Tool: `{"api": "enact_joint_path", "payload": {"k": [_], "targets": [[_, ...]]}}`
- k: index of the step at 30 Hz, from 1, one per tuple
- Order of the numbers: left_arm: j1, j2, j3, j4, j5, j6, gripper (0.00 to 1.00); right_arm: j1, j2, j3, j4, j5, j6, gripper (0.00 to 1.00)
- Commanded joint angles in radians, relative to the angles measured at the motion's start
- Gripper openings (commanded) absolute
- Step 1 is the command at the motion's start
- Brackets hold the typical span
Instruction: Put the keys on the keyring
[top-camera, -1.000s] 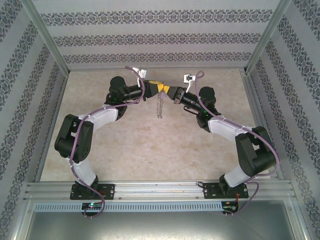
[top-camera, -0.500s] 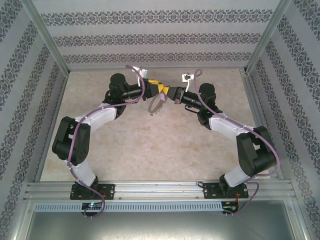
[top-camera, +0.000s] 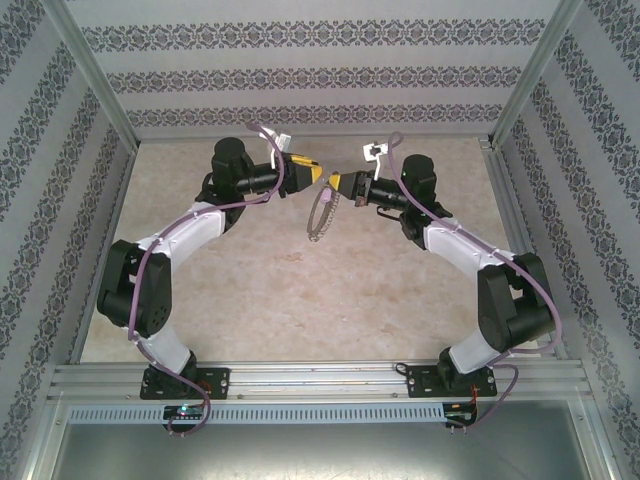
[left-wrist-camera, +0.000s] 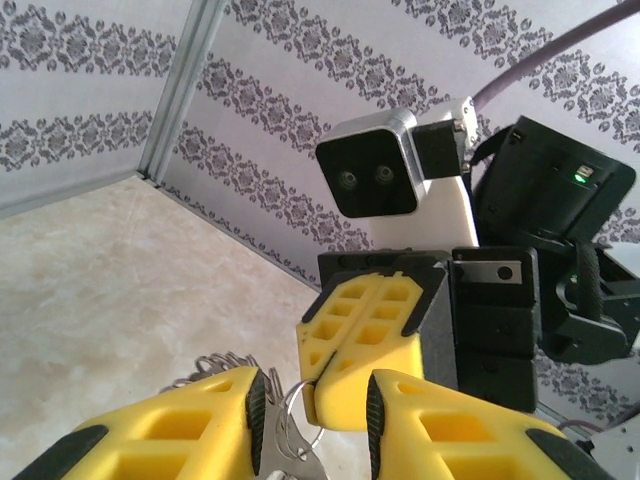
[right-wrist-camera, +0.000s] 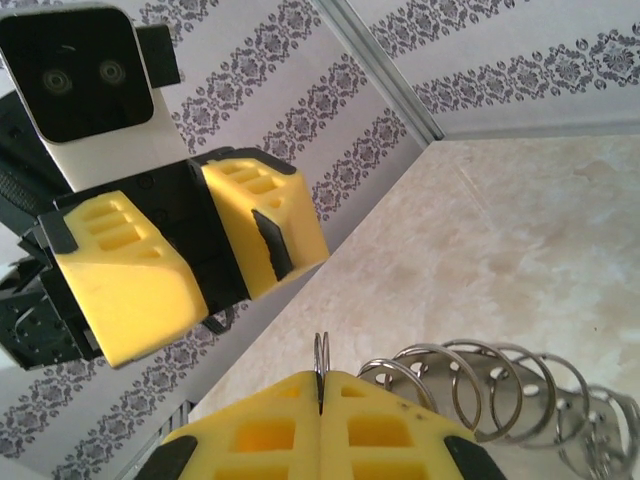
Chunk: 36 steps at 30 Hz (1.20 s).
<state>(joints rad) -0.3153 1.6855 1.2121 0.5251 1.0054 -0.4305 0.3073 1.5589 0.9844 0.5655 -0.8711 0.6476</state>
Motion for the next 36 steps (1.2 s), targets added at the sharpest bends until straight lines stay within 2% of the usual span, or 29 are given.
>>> {"api": "enact_joint_path", "payload": {"k": [1,8,36], "targets": [[0.012,-0.016,0.038,-0.073,0.067,0.046,0.34,-0.015,-0.017,0.042,-0.009,-0.089,-0.055,0.0],[0.009,0.011,0.084,-0.166,0.138,0.061,0.33,-0.019,-0.008,0.066,-0.067,-0.174,-0.107,0.0],[-0.032,0.065,0.113,-0.212,0.199,0.065,0.3,-0.023,0.004,0.083,-0.075,-0.175,-0.108,0.0]]}}
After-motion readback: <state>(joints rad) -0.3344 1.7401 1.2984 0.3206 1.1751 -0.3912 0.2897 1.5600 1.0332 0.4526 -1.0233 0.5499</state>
